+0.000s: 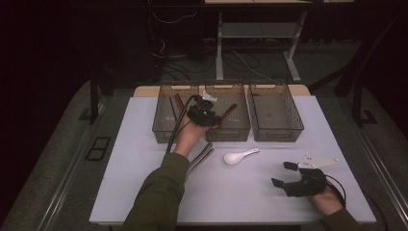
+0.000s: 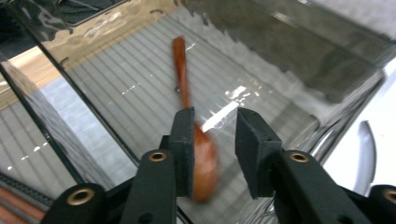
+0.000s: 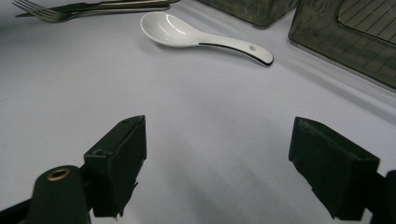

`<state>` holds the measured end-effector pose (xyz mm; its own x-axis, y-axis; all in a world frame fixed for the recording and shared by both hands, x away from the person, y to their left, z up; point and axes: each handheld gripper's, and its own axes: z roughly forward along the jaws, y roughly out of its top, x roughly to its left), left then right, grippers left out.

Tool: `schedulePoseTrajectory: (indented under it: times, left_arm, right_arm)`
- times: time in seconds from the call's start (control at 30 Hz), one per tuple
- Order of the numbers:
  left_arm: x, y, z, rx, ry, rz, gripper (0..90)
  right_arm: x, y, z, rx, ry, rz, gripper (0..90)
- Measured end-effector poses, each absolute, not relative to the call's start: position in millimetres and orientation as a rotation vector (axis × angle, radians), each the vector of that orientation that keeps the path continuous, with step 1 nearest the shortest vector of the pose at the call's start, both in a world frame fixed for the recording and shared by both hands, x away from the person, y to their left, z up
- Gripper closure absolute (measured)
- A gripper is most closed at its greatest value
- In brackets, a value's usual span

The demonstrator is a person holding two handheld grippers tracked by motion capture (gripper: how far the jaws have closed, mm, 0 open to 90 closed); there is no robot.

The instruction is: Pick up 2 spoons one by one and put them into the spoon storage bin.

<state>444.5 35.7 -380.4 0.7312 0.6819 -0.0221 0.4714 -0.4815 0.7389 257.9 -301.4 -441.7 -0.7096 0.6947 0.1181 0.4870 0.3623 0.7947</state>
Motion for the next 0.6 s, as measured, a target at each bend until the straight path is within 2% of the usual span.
schedulePoseTrajectory:
  times: [0.23,0.6]
  left_arm:
    - [437.7,39.2,-371.6,2.14,0.783,0.283,49.9]
    - [413.3,43.2,-369.6,2.101,0.67,0.203,38.5]
  right_arm:
    - [257.9,-301.5,-442.1,1.059,2.385,1.271,18.8]
    - [258.2,-300.7,-442.7,1.058,2.386,1.265,18.9]
